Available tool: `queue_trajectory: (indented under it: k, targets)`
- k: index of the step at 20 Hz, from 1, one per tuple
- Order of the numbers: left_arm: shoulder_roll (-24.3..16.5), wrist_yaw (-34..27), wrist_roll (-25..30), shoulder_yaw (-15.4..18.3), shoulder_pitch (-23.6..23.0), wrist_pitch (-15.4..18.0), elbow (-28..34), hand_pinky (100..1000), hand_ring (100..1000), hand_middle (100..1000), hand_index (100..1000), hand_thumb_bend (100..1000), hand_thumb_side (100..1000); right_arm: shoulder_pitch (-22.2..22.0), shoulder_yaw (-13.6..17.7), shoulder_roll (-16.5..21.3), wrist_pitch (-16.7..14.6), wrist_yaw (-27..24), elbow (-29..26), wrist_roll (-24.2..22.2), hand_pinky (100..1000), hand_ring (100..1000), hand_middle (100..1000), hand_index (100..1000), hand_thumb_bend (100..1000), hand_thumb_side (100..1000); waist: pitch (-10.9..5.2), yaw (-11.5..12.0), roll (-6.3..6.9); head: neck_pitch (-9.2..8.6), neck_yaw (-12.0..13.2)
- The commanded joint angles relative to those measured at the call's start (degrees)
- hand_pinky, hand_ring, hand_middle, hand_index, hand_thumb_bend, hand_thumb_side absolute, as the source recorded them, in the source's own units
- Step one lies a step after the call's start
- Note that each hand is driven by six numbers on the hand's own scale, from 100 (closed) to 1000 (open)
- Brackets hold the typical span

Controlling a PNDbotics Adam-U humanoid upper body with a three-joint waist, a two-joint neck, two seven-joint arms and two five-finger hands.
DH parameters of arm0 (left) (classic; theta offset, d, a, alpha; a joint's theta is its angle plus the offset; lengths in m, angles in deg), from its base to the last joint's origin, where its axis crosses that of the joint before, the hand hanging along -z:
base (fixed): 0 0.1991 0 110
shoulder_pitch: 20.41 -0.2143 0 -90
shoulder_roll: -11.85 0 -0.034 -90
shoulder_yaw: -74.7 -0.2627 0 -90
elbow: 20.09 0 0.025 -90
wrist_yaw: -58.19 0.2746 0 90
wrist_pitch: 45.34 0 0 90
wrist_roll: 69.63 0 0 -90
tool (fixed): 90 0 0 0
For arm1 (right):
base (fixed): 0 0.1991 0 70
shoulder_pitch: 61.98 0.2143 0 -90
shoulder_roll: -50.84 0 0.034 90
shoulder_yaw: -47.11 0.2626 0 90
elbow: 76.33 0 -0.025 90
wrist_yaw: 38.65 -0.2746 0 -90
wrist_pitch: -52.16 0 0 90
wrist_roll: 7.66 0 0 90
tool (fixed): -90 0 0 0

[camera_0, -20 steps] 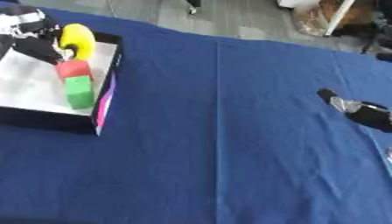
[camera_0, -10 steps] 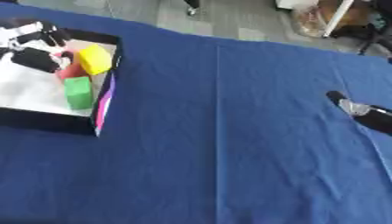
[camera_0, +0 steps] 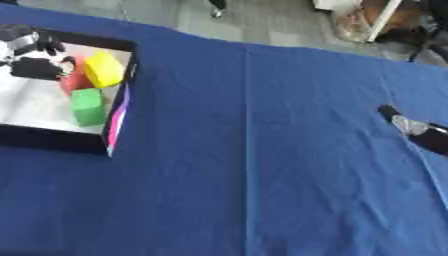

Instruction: Pick up the objects with one hand, pass them to the other hand, and then place them into the box on the other side of the table.

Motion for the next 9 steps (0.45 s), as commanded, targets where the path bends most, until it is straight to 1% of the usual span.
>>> queue_trajectory:
  k: [1, 2, 3, 4, 5, 6, 7, 8, 9]
  targets:
    - [-1.68, -6.18, -0.69, 2.91, 0.18, -1.45, 4.48, 1000, 763, 647, 774, 100, 399, -0.54, 1.51, 1.14, -1.01, 0.06, -0.71, 1.31, 747, 839, 886, 917, 648, 135, -1.18, -0.33, 0.15, -0.36, -4.06]
    - [-2.48, -12.21, -1.91, 4.00, -0.52, -1.89, 8.21, 1000, 730, 624, 742, 100, 438, -1.18, 2.05, 1.34, -1.99, -0.11, -0.71, 2.21, 751, 840, 885, 917, 616, 124, -1.26, -0.49, 0.14, -0.53, -8.20]
    - [-3.67, -18.66, -3.65, 4.83, -1.40, -2.39, 12.46, 1000, 709, 621, 738, 100, 408, -2.05, 2.79, 1.74, -3.20, -0.25, -0.71, 3.31, 756, 842, 884, 917, 605, 119, -1.41, -0.70, 0.11, -0.60, -12.08]
    - [-5.07, -24.65, -5.90, 5.54, -2.24, -2.74, 16.97, 1000, 686, 620, 744, 100, 434, -3.03, 3.78, 2.38, -4.59, -0.39, -0.71, 4.58, 763, 844, 884, 915, 579, 144, -1.61, -0.94, 0.08, -0.65, -16.50]
    - [-6.71, -29.91, -8.69, 6.37, -3.07, -2.80, 21.68, 1000, 672, 622, 751, 100, 501, -4.19, 5.27, 3.41, -6.31, -0.94, -0.71, 5.33, 768, 845, 883, 910, 545, 164, -1.90, -1.25, 0.10, -0.77, -21.10]
    - [-8.31, -34.49, -11.78, 7.23, -3.93, -2.86, 25.81, 1000, 673, 647, 767, 100, 578, -5.37, 7.16, 4.72, -8.29, -2.07, -0.71, 5.70, 775, 844, 881, 900, 504, 182, -2.27, -1.59, 0.20, -1.09, -25.27]
    - [-9.78, -38.74, -14.98, 8.10, -4.79, -2.97, 29.23, 1000, 692, 673, 781, 100, 599, -6.58, 9.58, 6.27, -10.39, -3.80, -0.71, 5.88, 780, 844, 878, 889, 494, 173, -2.72, -1.97, 0.38, -1.68, -28.94]
    - [-11.04, -42.54, -17.84, 8.84, -5.60, -3.05, 31.87, 1000, 718, 697, 794, 100, 612, -7.71, 12.10, 7.70, -12.25, -5.98, -0.71, 5.97, 785, 842, 873, 877, 498, 146, -3.15, -2.32, 0.57, -2.39, -32.00]
    - [-12.29, -46.00, -20.56, 9.73, -6.49, -2.84, 33.98, 1000, 728, 702, 797, 100, 605, -8.99, 14.94, 9.11, -13.90, -8.66, -0.71, 6.01, 789, 843, 871, 872, 518, 119, -3.62, -2.73, 0.78, -3.32, -35.00]
